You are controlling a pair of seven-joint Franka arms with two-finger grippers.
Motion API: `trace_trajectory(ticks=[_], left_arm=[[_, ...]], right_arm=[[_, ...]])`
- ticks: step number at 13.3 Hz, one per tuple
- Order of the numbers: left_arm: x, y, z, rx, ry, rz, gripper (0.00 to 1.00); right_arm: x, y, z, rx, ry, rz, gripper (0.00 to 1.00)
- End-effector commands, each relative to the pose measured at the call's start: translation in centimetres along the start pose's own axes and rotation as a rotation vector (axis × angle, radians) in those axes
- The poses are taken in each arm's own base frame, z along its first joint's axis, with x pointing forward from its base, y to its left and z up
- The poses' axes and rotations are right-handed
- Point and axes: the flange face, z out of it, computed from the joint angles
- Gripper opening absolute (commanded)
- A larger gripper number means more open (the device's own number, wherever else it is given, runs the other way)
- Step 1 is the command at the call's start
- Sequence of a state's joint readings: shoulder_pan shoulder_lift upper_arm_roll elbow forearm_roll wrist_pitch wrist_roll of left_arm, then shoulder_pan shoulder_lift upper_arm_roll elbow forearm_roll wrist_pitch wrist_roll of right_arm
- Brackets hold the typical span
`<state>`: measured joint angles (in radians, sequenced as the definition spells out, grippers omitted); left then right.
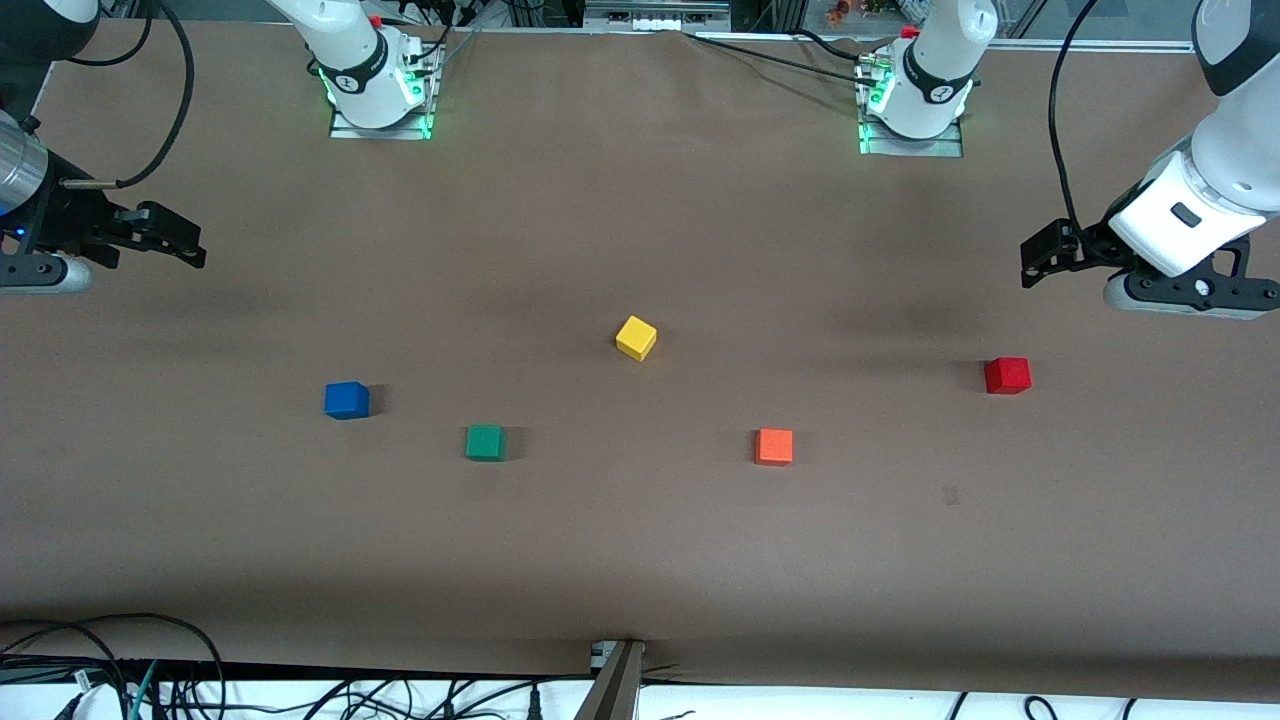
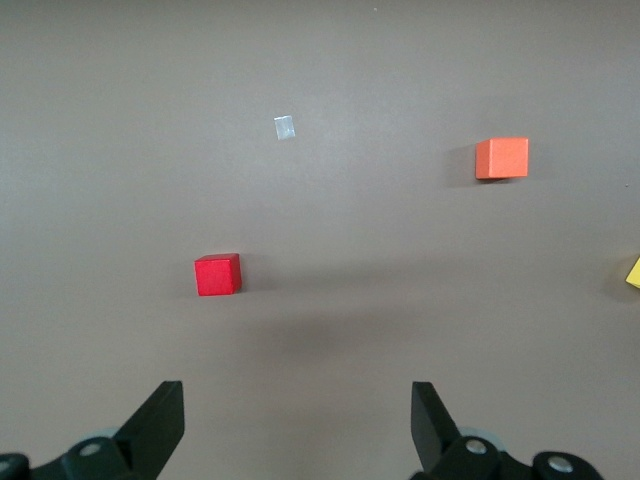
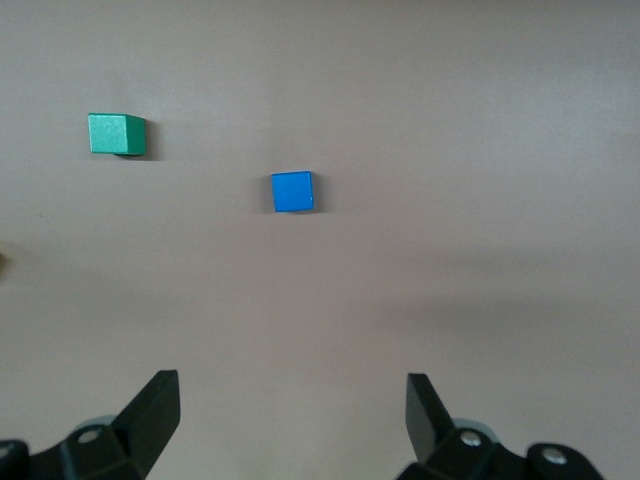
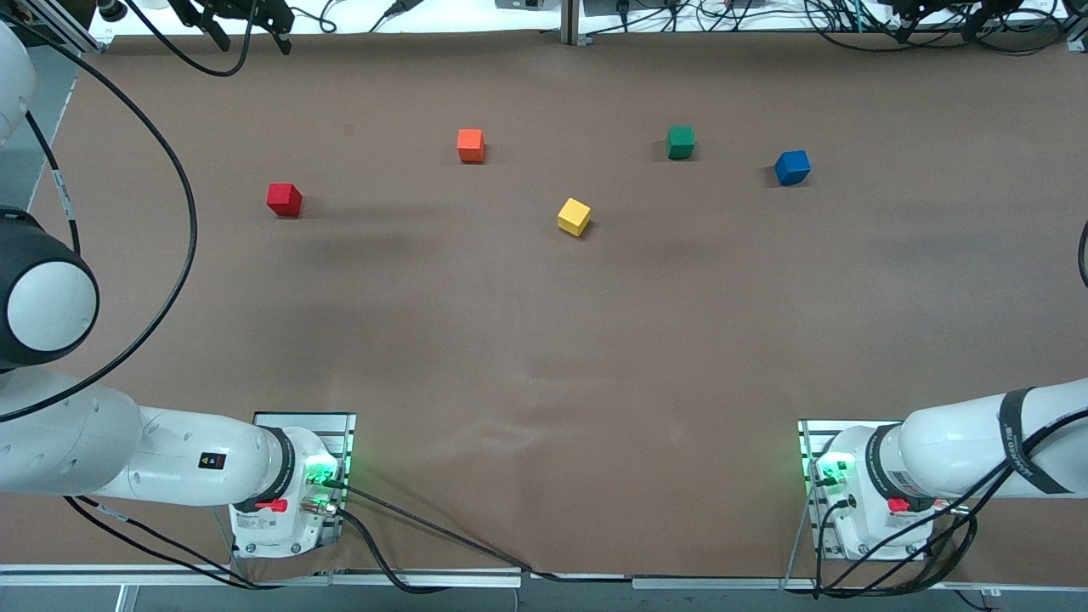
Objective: Pass red block to right arm, stack on blue
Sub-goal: 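Move the left gripper down over the red cube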
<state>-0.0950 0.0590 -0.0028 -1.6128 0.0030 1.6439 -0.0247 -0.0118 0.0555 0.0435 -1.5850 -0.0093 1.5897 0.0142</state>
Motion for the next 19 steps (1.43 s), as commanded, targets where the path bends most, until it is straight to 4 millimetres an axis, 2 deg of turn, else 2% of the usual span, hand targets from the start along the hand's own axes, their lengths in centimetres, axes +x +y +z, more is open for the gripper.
trace_trajectory(ticks=[1,14,19], left_arm=[[0.3,0.1,-0.6,0.017,-0.004,0.021,1.0],[0.4,0.2,0.2,0.019,-0.028,0.02,1.0],[1.6,-1.1,3.2,0.018,-0.088,-0.003,1.0]], right_arm=[[-0.1,0.2,-0.5,0.0,-0.001,0.004,1.0],[-0.1,0.2,-0.5,0.0,-0.001,0.007,1.0],[-0.1,0.2,-0.5,0.0,-0.001,0.007,1.0]])
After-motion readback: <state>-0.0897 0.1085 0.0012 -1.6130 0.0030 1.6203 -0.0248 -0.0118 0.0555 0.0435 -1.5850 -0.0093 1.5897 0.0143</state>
